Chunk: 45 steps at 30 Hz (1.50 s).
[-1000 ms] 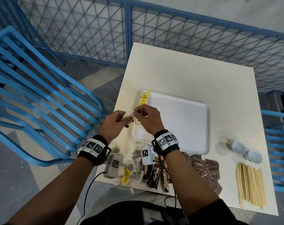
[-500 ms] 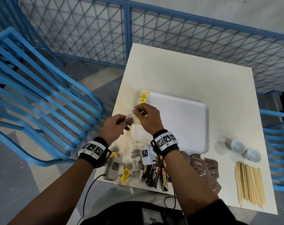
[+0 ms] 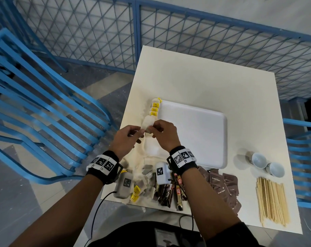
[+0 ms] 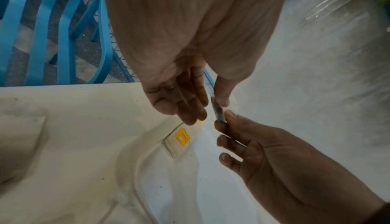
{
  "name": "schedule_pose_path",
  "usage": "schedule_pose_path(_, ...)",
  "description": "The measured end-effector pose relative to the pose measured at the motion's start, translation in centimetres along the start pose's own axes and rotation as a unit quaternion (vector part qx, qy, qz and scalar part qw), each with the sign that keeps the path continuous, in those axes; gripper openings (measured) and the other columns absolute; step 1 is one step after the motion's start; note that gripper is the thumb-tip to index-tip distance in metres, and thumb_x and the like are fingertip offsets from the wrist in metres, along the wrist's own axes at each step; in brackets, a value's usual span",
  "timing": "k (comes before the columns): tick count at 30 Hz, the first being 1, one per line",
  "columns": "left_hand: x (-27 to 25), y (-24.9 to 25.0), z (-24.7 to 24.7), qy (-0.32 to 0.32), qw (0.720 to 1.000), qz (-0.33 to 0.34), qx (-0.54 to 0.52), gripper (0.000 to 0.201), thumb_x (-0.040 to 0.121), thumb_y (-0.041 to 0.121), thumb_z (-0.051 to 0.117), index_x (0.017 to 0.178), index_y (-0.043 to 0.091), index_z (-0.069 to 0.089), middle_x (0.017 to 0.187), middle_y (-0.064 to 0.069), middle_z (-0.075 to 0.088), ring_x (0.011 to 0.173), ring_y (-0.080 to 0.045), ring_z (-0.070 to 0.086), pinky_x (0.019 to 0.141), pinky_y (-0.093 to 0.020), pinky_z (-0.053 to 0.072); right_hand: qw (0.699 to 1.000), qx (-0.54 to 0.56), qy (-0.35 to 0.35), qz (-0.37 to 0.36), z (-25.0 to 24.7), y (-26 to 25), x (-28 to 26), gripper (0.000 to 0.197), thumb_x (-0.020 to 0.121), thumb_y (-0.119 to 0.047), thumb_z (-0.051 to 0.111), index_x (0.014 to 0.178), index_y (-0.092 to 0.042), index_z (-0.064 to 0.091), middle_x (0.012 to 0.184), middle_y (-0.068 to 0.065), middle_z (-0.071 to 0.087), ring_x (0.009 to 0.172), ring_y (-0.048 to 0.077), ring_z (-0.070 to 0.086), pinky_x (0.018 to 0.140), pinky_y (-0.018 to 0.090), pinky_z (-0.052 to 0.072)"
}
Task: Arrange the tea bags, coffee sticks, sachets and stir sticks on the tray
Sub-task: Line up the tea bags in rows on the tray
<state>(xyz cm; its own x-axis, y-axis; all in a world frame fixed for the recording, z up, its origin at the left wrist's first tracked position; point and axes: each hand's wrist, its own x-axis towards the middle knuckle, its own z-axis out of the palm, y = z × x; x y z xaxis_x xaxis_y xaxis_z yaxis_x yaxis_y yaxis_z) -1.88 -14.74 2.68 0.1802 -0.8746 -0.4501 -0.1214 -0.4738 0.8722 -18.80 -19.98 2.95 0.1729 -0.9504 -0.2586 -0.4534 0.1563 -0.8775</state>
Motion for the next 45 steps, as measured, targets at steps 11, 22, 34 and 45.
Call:
schedule_pose_path(11, 0.2, -2.3, -2.1, -0.026, 0.998, -0.04, 0.051, 0.011, 0.102, 0.012, 0.058, 0.104, 0.014, 0.068, 0.09, -0.001, 0.077, 0.066, -0.011, 0.068, 0.051, -0.018, 0.044, 0.989, -0.128, -0.008, 0.074, 1.8, 4.3, 0.3, 0.007, 0.09, -0.012, 0.07, 0.089, -0.005, 0.071, 0.067, -0.002, 0.059, 0.068, 0.017, 0.054, 0.057, 0.007, 0.036)
schedule_pose_path(22, -0.3, -2.3, -2.9, -0.025, 0.995, -0.033, 0.092, 0.013, 0.102, 0.011, 0.056, 0.106, 0.012, 0.069, 0.094, -0.002, 0.077, 0.069, -0.013, 0.068, 0.052, -0.011, 0.043, 0.987, -0.075, 0.056, 0.134, 2.9, 5.0, 0.5, 0.014, 0.085, -0.021, 0.077, 0.095, -0.018, 0.068, 0.079, -0.002, 0.067, 0.071, 0.006, 0.059, 0.059, 0.003, 0.037)
schedule_pose_path(34, -2.8, -3.6, -4.0, -0.091, 0.97, 0.016, 0.227, 0.006, 0.094, 0.016, 0.07, 0.094, 0.022, 0.072, 0.09, 0.008, 0.072, 0.075, -0.009, 0.066, 0.057, -0.009, 0.044, 0.997, -0.066, -0.029, 0.029, 2.9, 3.4, -4.6, 0.004, 0.086, -0.015, 0.073, 0.089, -0.018, 0.073, 0.077, -0.004, 0.069, 0.066, 0.001, 0.061, 0.067, 0.012, 0.047)
schedule_pose_path(45, -7.9, -8.5, -6.1, -0.05, 0.889, 0.037, 0.453, 0.035, 0.083, 0.043, 0.076, 0.108, 0.021, 0.064, 0.118, -0.004, 0.055, 0.115, -0.024, 0.049, 0.098, -0.04, 0.044, 0.907, -0.33, -0.253, -0.067, 8.0, 2.8, -12.1, 0.064, 0.063, -0.073, 0.073, 0.108, -0.029, 0.06, 0.102, -0.003, 0.062, 0.097, 0.019, 0.055, 0.089, 0.04, 0.047)
